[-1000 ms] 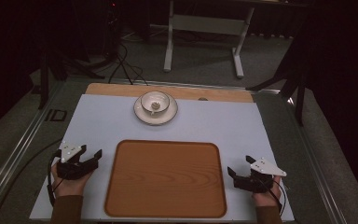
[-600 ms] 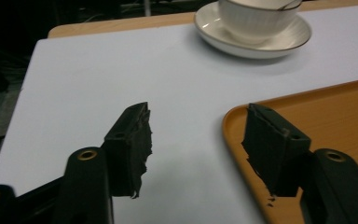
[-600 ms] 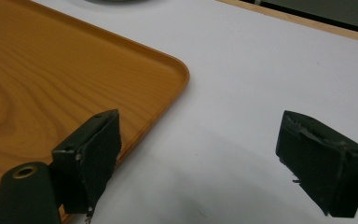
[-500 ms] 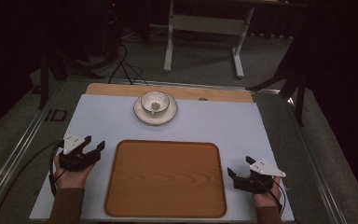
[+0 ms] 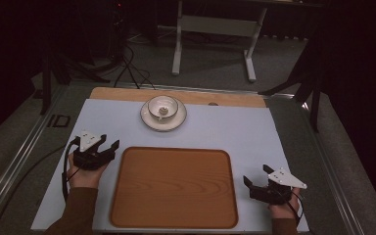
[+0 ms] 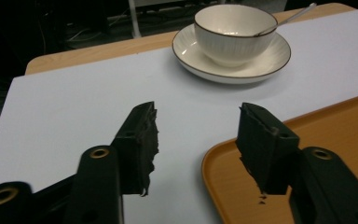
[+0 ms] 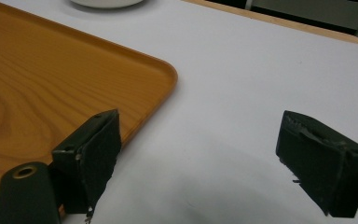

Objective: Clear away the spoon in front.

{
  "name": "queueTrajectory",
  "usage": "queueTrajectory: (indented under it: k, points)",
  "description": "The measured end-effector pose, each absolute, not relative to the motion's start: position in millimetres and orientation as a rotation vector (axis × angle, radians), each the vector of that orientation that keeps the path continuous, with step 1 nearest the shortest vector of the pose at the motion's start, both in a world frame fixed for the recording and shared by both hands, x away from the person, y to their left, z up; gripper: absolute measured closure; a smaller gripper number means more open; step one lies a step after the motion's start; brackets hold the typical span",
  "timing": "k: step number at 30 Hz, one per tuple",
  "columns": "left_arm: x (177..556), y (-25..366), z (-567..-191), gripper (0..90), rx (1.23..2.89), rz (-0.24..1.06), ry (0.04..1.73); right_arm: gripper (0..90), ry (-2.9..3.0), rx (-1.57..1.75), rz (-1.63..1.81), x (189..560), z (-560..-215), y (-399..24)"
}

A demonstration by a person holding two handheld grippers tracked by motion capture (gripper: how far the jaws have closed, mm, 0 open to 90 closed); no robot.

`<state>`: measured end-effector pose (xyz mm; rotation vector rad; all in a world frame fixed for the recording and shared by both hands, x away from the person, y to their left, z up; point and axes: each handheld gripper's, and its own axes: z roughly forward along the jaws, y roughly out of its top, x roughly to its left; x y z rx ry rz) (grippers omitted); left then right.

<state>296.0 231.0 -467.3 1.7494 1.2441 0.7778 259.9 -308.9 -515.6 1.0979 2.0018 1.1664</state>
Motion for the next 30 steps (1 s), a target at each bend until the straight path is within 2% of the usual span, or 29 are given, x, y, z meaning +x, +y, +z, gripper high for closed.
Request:
queueTrajectory:
  k: [16,30]
  points:
    - [321,207,-461,45.1,1.784,0.752,1.112,13.8,2.014,1.086,1.166,261,-516,-307]
    - [341,184,-460,43.7,1.824,0.725,1.069,13.8,2.019,1.08,1.166,260,-516,-306]
